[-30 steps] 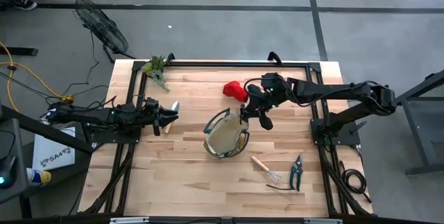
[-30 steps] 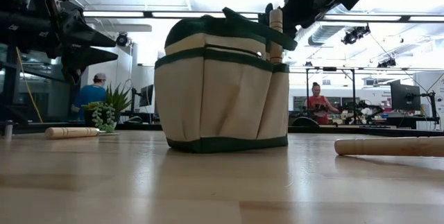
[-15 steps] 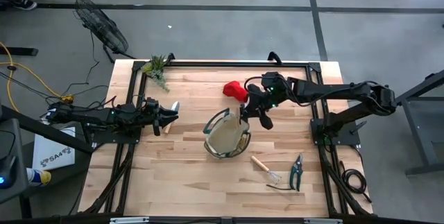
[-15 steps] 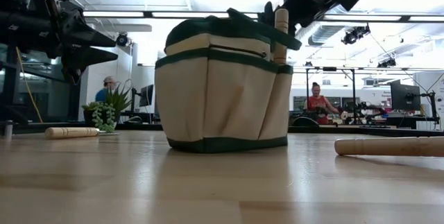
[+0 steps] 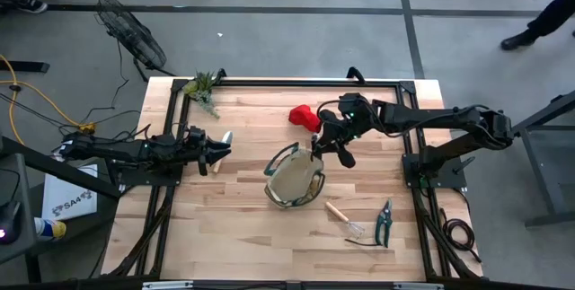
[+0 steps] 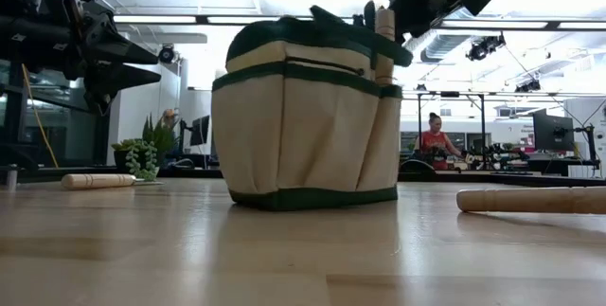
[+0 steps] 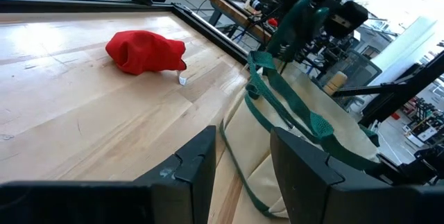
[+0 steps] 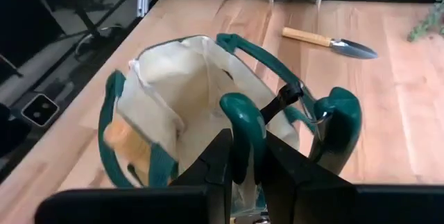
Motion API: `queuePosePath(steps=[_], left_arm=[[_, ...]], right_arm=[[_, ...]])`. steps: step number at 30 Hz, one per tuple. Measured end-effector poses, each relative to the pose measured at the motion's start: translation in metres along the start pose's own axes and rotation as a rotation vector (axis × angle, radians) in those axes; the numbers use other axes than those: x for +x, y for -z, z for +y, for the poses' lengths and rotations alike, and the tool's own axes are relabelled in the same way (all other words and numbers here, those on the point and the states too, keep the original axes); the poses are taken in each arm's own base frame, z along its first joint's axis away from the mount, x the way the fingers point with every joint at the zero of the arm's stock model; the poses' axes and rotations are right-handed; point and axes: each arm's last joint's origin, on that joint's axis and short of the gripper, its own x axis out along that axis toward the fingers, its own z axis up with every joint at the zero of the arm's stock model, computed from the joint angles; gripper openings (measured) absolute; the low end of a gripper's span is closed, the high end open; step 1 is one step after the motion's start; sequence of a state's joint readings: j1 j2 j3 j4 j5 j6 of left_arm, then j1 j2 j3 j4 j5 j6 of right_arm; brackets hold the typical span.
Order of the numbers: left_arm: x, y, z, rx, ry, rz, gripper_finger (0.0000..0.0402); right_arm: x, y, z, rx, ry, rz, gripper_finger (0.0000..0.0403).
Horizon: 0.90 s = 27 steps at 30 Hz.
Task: Pick & Place Garden tools in Gardening bag
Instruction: Put the left green shear scissors into the white gardening bag
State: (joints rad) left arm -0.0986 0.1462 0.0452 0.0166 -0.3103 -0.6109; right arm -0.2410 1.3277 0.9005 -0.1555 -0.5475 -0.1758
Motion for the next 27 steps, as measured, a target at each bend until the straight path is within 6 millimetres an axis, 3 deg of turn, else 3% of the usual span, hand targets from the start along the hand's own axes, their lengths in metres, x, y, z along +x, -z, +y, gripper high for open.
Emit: queuePosePath(steps=[4, 10, 21, 27], left_arm=[[0.0, 0.0, 0.0, 0.0, 0.0, 0.0, 0.0134], [0.0, 0.0, 0.0, 0.0, 0.001, 0.001, 0.0134], [0.0, 0.0001, -0.0002, 0.0, 0.005, 0.003, 0.0134], [0.0, 0.0001, -0.0002, 0.0, 0.005, 0.004, 0.0134]], right_arm=[[0.0001, -0.0013, 0.0035, -0.017, -0.107, -0.025, 0.0039], [0.0, 0.0002, -0.0002, -0.006, 0.009, 0.003, 0.0039], [0.0, 0.0027, -0.0001, 0.064, 0.024, 0.031, 0.0039], [-0.0003, 0.0052, 0.0037, 0.012, -0.09, 0.039, 0.0039]])
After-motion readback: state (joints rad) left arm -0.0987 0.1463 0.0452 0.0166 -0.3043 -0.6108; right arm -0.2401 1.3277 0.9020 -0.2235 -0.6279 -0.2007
